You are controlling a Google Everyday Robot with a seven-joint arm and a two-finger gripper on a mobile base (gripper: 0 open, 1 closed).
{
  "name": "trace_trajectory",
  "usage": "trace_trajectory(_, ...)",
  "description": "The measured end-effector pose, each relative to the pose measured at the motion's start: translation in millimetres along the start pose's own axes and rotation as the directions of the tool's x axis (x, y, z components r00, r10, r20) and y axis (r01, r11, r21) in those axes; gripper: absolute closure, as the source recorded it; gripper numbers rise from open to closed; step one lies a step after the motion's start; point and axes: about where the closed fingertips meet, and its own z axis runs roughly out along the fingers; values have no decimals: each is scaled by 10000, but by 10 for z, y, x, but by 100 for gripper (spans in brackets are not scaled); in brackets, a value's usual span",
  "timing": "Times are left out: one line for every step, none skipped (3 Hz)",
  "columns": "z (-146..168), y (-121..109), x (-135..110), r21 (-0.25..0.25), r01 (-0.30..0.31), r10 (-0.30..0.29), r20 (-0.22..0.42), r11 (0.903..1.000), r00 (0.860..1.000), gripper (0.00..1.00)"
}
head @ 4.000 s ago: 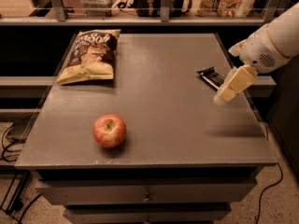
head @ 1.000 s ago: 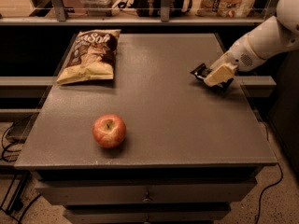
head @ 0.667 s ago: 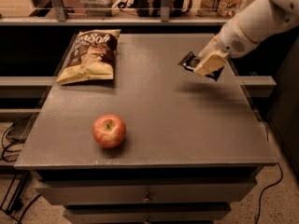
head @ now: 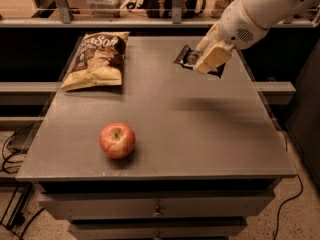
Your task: Move rxbar chocolate near apple
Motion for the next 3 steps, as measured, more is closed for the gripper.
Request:
trace_trajectory(86, 41, -8, -369, 88, -89, -32, 9993, 10000, 100)
trace_trajectory(252, 358, -327, -1002, 1097, -1063, 384, 9889, 9936, 100)
trace_trajectory(527, 758, -539, -1899, 1874, -1793, 587, 9638, 9820, 100)
